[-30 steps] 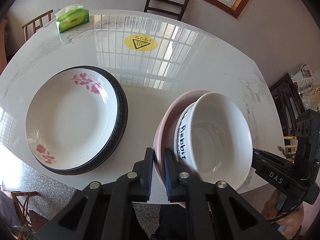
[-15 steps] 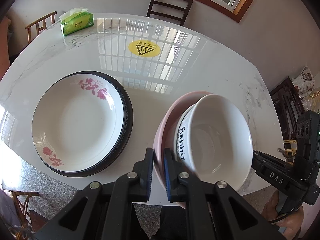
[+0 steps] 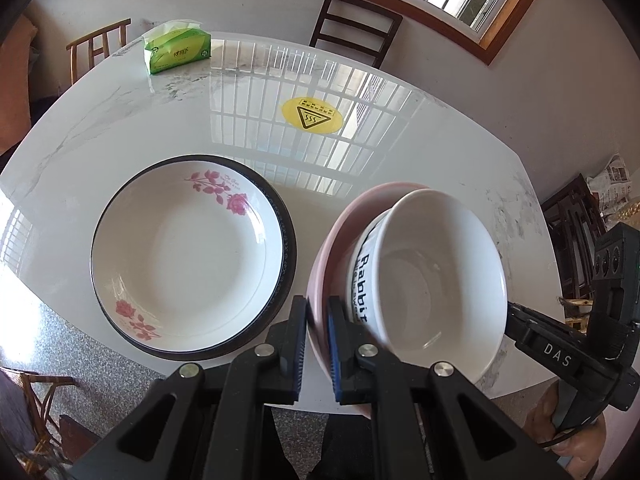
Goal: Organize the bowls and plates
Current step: 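Lift the nested pink bowl stack and carry it over the plate stack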
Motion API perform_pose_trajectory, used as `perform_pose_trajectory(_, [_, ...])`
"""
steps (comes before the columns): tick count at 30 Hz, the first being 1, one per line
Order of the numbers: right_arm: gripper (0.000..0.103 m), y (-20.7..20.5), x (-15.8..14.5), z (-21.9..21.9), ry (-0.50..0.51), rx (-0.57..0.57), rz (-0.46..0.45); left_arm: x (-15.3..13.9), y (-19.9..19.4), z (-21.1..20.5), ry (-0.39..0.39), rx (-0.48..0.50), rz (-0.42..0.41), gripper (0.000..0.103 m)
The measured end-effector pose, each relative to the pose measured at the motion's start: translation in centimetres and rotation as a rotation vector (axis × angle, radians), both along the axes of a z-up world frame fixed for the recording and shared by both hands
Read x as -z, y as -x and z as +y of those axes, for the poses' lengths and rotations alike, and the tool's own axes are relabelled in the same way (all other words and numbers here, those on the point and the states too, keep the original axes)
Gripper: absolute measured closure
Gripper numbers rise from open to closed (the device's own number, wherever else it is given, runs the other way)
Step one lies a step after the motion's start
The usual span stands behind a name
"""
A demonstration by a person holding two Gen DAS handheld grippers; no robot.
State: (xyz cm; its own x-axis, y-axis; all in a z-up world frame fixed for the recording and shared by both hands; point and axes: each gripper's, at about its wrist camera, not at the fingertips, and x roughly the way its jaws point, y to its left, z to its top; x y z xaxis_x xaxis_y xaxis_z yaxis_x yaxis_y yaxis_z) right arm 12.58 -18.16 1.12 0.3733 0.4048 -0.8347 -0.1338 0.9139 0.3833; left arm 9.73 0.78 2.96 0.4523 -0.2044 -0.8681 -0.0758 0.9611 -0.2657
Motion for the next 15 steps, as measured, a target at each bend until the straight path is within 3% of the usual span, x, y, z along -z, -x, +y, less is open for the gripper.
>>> perform_pose_trajectory(15, [0.09, -1.1, -1.4, 3.5, -0.002, -0.05, -0.011, -1.3, 0.6, 3.2, 0.007, -0.069, -0.012, 0.094])
